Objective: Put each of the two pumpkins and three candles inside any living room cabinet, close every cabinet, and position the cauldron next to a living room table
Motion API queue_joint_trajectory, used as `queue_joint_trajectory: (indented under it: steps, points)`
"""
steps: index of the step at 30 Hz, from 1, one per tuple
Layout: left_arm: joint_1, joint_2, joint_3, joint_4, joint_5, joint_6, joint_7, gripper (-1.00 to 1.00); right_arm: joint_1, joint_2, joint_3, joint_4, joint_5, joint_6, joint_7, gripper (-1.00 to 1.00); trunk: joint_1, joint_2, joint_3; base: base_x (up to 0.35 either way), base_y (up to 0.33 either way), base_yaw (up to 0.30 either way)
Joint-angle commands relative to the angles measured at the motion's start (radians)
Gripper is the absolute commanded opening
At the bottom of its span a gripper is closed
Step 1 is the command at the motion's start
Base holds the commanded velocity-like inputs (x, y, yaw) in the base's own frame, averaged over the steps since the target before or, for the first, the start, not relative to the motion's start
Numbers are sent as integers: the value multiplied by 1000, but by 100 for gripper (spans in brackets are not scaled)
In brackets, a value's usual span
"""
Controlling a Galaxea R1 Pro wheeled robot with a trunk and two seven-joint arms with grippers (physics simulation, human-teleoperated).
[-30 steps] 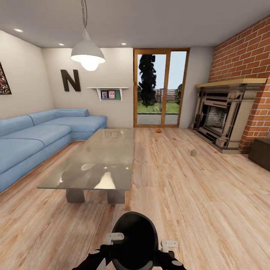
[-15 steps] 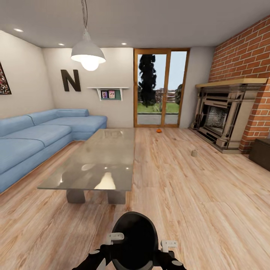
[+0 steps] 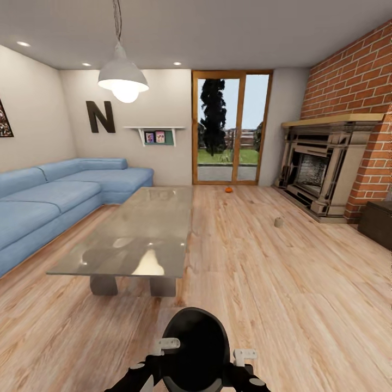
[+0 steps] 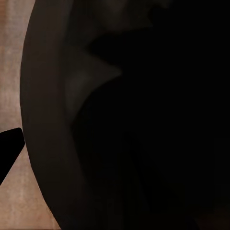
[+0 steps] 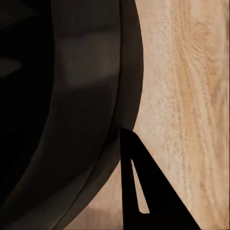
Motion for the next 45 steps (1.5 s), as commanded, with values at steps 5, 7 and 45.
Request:
queue_joint_trajectory:
  steps: [5,7,45]
  points:
    - [0,0,-4,-2,5,6,-2,-100,-1,1,-3,-9,-7,-3,11,-100,0,-1,-1,161,-221,0]
    - [0,0,-4,-2,5,6,-2,-100,-1,1,-3,-9,-7,-3,11,-100,0,-1,-1,224,-184,0]
    - [0,0,-4,-2,5,6,-2,-100,-1,1,-3,-9,-7,-1,11,-100,0,-1,-1,68,-286,160]
